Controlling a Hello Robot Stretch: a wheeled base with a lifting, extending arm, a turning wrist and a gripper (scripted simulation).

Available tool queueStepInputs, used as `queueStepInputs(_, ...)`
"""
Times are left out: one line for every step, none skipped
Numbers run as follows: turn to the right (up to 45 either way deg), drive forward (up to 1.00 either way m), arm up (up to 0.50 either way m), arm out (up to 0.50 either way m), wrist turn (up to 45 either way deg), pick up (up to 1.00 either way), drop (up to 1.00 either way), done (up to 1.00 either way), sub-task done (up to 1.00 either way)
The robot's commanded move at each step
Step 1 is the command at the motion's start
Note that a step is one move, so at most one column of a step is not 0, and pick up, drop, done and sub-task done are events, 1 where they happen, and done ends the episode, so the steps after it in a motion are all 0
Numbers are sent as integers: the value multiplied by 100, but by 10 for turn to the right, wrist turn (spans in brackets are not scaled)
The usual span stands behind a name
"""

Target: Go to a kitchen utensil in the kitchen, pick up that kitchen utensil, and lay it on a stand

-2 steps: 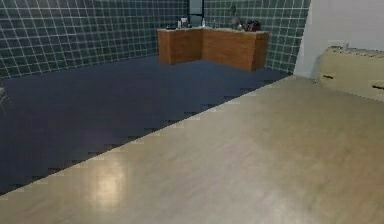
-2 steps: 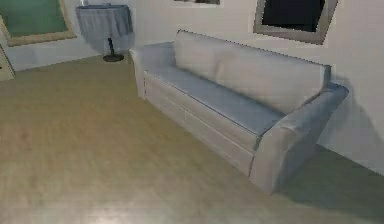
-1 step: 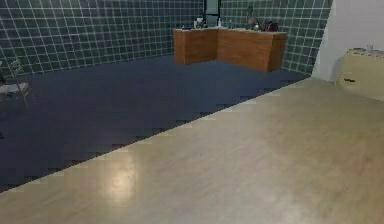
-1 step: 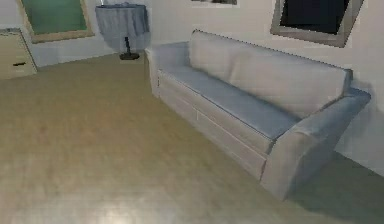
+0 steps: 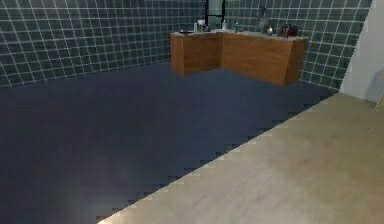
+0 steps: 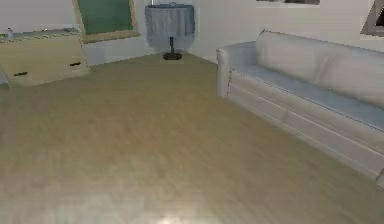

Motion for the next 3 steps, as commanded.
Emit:
queueStepInputs(0, 100, 0, 0, 0, 0, 0, 0, 0)
queueStepInputs(0, 100, 0, 0, 0, 0, 0, 0, 0)
queueStepInputs(0, 100, 0, 0, 0, 0, 0, 0, 0)
